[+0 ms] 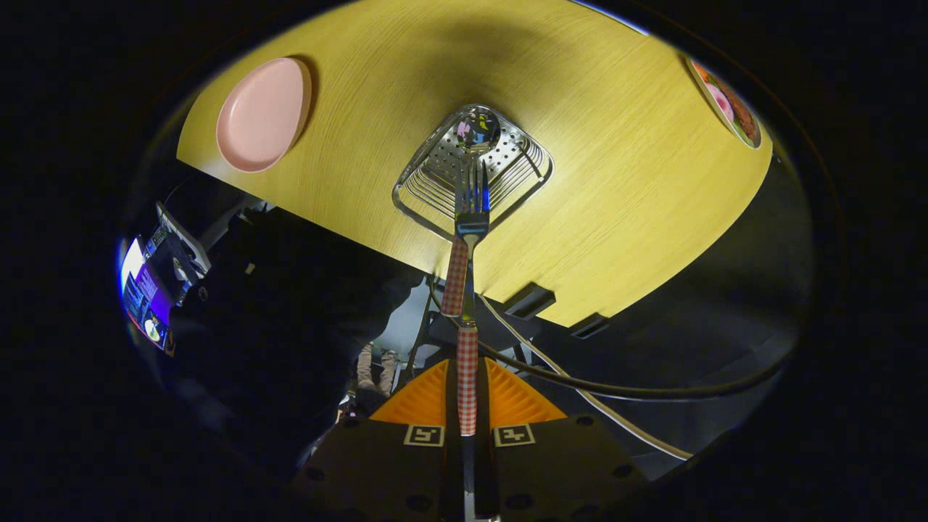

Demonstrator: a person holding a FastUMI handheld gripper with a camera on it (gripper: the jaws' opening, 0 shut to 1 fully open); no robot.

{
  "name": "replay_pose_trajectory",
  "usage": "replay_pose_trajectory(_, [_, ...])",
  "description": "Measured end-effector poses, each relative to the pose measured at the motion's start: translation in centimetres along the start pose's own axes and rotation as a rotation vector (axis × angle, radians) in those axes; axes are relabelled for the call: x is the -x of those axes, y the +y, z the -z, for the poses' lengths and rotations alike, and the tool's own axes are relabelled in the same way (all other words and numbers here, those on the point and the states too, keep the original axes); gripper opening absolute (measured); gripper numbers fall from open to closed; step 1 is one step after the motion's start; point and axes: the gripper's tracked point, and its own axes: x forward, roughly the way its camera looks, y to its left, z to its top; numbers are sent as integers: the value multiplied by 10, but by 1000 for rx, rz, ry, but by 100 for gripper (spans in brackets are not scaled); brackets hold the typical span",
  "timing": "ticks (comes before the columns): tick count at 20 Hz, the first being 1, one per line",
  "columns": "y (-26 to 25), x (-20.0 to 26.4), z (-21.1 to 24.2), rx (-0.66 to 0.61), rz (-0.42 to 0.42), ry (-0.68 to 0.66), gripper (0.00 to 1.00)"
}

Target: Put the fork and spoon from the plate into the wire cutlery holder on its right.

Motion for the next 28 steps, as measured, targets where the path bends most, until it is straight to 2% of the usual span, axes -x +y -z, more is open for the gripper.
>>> replay_pose_trajectory(3, [-1,2,-15,4,19,59,10])
replay_pose_trajectory(11, [-10,1,-45,-12,5,142,10])
replay_pose_trajectory(21, [-7,-5,-73,-4,7,70,17])
replay_pose_trajectory(23, [-5,-5,-69,-2,0,40,25])
replay_pose_trajectory(24, [-3,-2,-68,1,-9,12,37])
replay_pose_trajectory(28, [1,11,-60,3,-63,-147,63])
